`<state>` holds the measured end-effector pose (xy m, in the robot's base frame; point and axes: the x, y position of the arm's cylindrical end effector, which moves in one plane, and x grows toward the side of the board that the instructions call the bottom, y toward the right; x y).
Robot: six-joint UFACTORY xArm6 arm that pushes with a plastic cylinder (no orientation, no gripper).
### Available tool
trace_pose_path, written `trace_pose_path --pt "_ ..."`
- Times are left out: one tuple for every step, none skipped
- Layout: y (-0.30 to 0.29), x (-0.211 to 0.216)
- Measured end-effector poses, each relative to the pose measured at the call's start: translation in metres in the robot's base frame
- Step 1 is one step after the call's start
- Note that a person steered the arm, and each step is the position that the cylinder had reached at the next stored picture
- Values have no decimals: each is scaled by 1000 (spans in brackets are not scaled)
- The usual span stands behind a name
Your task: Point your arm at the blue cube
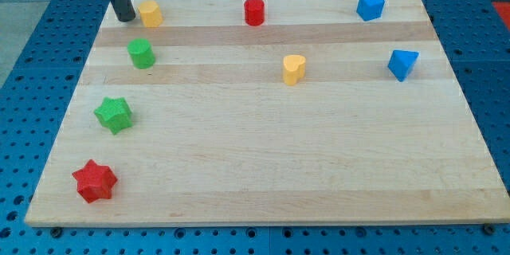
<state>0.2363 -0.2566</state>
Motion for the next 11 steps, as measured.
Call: trace_pose_path --pt "0 -2" --pt "1 -2" --pt "14 -2" --pt "33 -2" --pt "41 -2" --pt "41 -3" --pt "41 -7" --pt "41 -9" --pt "41 4" --pt "44 8" --pt "44 6"
